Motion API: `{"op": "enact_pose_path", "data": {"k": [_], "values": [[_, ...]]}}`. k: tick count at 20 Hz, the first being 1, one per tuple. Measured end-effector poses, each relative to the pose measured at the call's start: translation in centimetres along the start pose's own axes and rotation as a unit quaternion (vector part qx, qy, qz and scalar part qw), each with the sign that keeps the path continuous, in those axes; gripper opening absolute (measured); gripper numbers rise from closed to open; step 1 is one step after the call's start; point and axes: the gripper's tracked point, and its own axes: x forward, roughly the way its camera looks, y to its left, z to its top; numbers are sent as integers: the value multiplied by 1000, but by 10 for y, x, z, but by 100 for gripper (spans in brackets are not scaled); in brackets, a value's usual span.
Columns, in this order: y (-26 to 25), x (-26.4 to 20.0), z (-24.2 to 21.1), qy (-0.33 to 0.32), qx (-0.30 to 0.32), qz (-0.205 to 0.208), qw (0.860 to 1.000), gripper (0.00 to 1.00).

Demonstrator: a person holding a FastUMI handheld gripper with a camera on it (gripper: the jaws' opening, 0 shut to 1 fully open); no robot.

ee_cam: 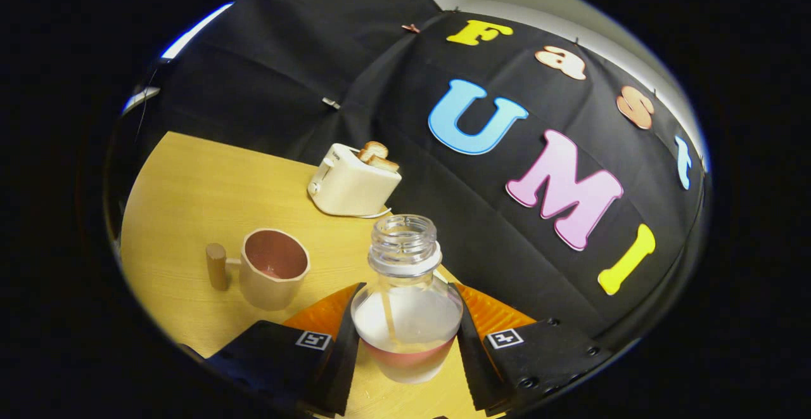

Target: Take the bottle from table, then pour the juice into the cup, finally place the bottle on the coaster

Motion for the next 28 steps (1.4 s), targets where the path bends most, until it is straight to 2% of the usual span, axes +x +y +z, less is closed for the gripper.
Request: {"op": "enact_pose_path", "data": {"k": [8,12,16,28], "values": [[29,34,-12,29,-134,28,990,73],[32,45,-24,54,-204,28,977,73],[30,54,-27,72,-242,20,967,73],[44,64,-30,71,-381,25,921,73]]}}
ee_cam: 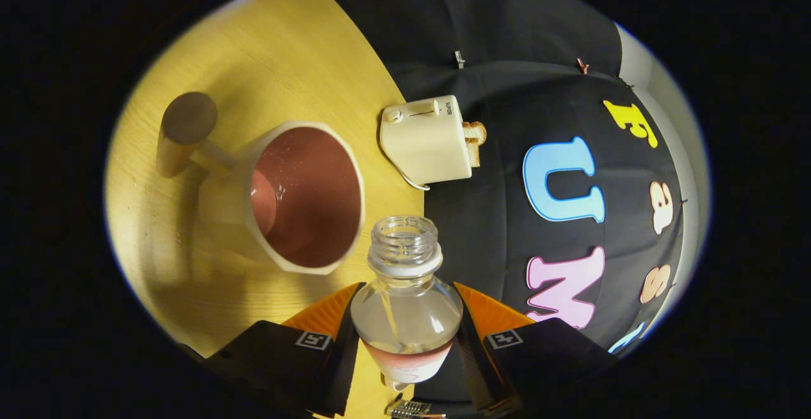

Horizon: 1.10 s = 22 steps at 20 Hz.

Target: Take the bottle from table, then pour the juice into the cup, finally place the bottle on the coaster

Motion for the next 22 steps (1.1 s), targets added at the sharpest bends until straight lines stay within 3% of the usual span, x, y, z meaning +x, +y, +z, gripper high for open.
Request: {"op": "enact_pose_path", "data": {"k": [13,22], "values": [[-2,8,2,-26,-118,-19,992,73],[-2,7,9,-49,-168,-23,984,73]]}}
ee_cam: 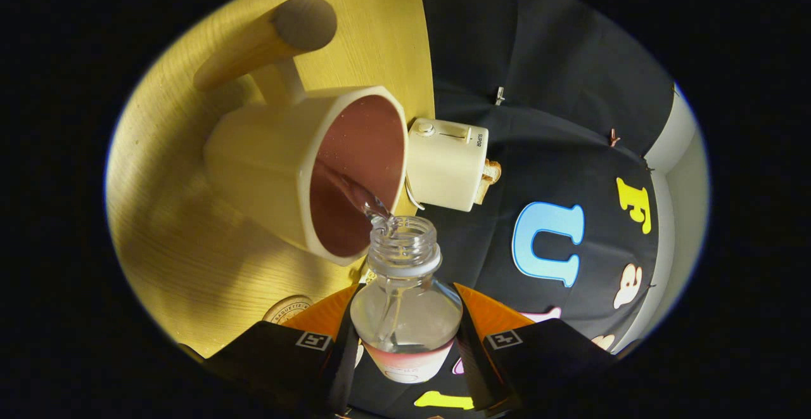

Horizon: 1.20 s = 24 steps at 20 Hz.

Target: Take the bottle from table, then pour the juice into the cup, finally place the bottle on the coaster

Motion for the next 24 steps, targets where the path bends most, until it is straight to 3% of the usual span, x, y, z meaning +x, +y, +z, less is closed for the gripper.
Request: {"op": "enact_pose_path", "data": {"k": [24], "values": [[-11,-6,-1,-26,-84,-4,996,73]]}}
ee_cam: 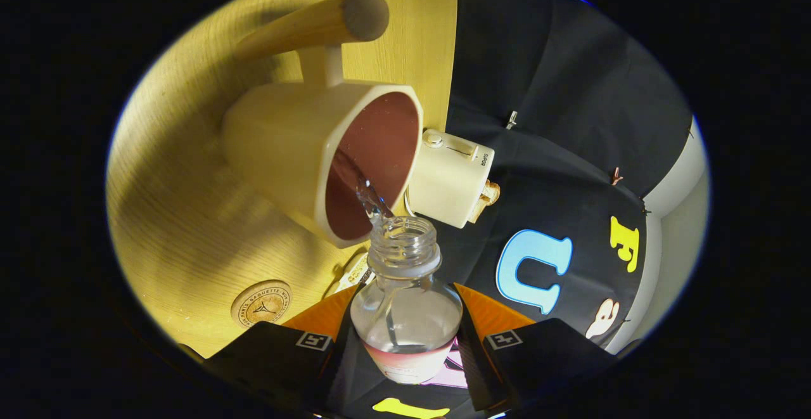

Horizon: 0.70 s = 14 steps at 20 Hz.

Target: Take the bottle from table, then pour the juice into the cup, finally place the bottle on the coaster

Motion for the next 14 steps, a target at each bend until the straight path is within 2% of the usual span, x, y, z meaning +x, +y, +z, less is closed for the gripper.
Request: {"op": "enact_pose_path", "data": {"k": [14], "values": [[-15,2,-2,-10,-44,-12,999,73]]}}
